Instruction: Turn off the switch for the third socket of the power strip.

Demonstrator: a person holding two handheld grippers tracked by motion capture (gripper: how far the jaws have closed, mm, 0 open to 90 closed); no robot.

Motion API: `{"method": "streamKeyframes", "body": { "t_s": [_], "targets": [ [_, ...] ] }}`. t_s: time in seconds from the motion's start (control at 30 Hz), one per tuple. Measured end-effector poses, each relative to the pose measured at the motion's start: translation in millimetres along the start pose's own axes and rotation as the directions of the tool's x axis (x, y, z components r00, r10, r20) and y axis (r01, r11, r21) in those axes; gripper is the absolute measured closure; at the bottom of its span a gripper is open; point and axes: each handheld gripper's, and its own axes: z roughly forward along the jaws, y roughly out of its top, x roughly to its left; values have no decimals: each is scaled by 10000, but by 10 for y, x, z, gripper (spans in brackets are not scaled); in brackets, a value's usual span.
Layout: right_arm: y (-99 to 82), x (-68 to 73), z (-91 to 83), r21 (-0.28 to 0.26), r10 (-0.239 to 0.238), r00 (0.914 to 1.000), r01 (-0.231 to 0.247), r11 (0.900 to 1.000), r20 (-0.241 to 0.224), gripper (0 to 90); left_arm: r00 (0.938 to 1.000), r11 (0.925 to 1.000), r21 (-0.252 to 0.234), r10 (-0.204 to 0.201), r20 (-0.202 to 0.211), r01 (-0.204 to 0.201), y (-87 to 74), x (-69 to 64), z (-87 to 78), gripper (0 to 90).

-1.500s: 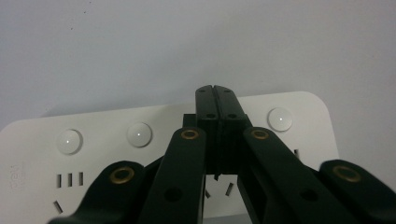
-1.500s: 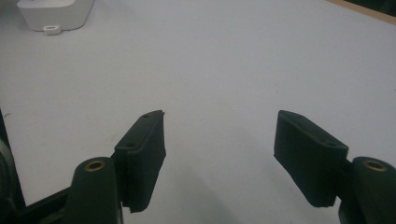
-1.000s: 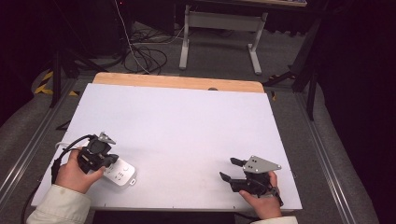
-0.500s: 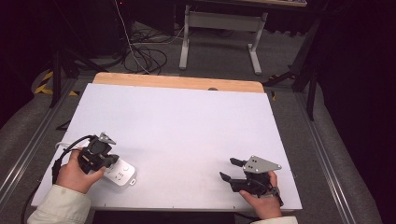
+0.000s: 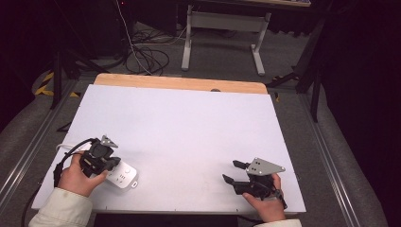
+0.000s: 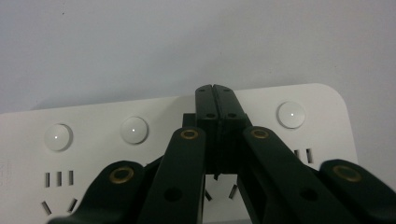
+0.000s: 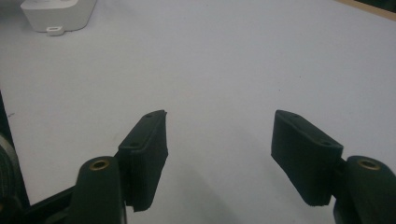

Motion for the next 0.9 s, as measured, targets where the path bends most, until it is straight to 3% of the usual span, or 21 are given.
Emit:
{"method": "streamKeyframes", "body": {
  "t_s": [0.5,0.73,0.9],
  "targets": [
    [-2,-2,-6,-20,65,10000,-65,10000,-22,371,9997,9996,-142,-247,73,248,-17,2,6,898],
    [-1,0,-5,-15,48,10000,-48,10000,-27,372,9998,10000,-53,-40,-187,39,-9,-33,3,898],
    [-1,2,-6,-19,44,10000,-44,10000,-31,372,9999,9999,-101,-108,-127,107,-15,-28,6,899]
  ]
}}
